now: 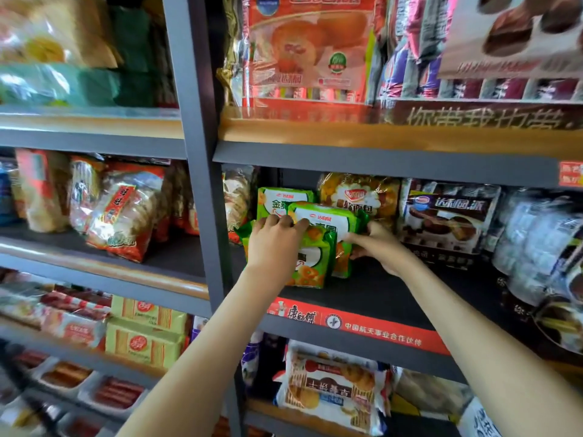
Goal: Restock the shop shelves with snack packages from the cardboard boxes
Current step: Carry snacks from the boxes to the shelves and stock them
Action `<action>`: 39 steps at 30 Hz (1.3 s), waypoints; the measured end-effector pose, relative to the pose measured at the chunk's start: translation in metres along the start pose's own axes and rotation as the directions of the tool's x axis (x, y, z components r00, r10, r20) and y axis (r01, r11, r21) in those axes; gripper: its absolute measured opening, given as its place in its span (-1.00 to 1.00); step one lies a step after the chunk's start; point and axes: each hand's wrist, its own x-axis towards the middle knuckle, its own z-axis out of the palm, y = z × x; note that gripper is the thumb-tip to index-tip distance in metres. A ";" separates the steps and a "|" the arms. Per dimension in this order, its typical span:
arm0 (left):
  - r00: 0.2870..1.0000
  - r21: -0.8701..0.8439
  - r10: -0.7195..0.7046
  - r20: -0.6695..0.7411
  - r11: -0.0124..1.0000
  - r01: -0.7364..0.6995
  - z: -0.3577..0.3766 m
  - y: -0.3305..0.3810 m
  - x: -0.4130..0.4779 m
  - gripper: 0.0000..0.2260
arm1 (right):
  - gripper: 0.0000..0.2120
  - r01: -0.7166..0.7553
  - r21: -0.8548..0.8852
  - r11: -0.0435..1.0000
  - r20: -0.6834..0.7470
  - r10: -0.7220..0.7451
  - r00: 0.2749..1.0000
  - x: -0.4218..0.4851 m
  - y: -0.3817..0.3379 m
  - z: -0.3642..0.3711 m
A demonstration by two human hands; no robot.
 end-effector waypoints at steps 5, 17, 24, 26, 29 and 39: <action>1.000 -0.023 0.000 -0.002 1.000 0.000 0.012 -0.009 0.008 -0.41 | -0.51 -0.034 -0.084 0.996 0.055 0.039 0.998 0.035 -0.012 0.036; 1.000 0.003 -0.008 0.028 1.000 0.008 0.025 -0.026 0.028 -0.38 | -0.37 0.058 -0.226 0.972 -0.016 -0.063 0.998 0.073 -0.026 0.076; 1.000 -0.028 0.024 -0.016 0.999 -0.024 0.034 -0.034 0.042 -0.47 | -0.71 0.146 -0.056 0.988 -0.013 -0.147 0.989 0.039 -0.022 0.055; 0.993 -0.025 0.010 -0.116 1.000 -0.013 0.036 -0.036 0.048 -0.48 | -0.70 0.122 0.014 0.992 0.118 -0.123 0.985 0.026 -0.021 0.050; 0.999 -0.047 -0.033 0.019 0.998 0.034 0.040 -0.037 0.054 -0.50 | -0.58 0.086 0.055 0.995 0.193 -0.095 0.977 0.015 -0.024 0.046; 0.764 -0.631 -0.562 0.316 0.477 0.612 0.076 -0.015 0.045 -0.05 | -0.30 0.313 -0.369 0.875 0.156 -0.274 0.949 0.047 -0.012 0.079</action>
